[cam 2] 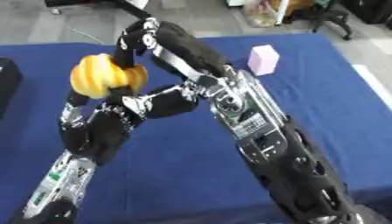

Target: Pick up the objects with one hand, pass them to the other hand, and then place them into the box on the other side of the table.

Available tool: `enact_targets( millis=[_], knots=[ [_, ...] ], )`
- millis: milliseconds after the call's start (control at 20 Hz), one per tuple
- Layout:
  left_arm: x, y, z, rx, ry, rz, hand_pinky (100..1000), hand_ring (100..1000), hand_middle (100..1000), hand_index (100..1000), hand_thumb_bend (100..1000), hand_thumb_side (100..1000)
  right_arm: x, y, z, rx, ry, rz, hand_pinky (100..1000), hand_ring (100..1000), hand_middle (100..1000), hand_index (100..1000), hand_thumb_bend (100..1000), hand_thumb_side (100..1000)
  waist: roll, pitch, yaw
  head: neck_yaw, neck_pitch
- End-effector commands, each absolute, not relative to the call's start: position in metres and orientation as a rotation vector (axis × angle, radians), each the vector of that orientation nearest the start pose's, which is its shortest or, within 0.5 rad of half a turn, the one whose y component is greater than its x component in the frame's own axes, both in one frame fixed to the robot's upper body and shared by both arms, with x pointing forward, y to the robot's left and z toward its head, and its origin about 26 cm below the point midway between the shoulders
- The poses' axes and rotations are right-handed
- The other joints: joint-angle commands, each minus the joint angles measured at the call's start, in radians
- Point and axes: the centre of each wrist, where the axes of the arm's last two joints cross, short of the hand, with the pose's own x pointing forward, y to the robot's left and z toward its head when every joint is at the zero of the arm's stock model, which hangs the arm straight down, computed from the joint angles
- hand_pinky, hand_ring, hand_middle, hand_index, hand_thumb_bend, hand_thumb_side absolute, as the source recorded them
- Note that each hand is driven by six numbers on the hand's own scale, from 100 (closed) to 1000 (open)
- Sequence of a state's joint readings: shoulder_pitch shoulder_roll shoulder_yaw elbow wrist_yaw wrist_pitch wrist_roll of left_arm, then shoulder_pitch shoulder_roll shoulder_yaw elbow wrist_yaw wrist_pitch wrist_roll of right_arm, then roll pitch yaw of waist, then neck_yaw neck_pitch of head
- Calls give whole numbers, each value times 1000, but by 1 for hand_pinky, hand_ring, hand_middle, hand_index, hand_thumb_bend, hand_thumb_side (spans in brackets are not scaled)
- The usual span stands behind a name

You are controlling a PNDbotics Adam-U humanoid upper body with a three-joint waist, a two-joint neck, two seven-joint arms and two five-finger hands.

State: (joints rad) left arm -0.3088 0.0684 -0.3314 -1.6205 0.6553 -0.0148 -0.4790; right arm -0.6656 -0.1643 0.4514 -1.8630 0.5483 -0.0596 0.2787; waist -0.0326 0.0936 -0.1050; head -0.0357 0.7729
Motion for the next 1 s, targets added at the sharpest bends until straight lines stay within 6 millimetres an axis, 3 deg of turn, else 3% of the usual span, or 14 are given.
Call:
enact_targets(
  millis=[50,200,400,1000],
  knots=[
    [324,129,87,-1253,-1713,-378,959,694,642,833,662,747,308,-87,236,266,3087,-1744,635,664,355,267,100,100,1,-9,-3,3,-3],
    [324,130,82,-1271,-1695,-323,956,700,649,835,725,724,310,-88,235,326,3141,-1716,632,662,355,266,100,100,1,-8,-4,0,-3],
    [323,131,78,-1291,-1679,-282,955,705,655,840,746,720,311,-89,235,367,3184,-1675,629,661,355,266,100,100,2,-8,-5,-2,-3],
    [323,134,68,-1289,-1647,-251,968,712,668,856,750,723,307,-96,243,396,3215,-1615,630,661,354,267,100,100,2,-7,-7,-7,-3]
  ],
)
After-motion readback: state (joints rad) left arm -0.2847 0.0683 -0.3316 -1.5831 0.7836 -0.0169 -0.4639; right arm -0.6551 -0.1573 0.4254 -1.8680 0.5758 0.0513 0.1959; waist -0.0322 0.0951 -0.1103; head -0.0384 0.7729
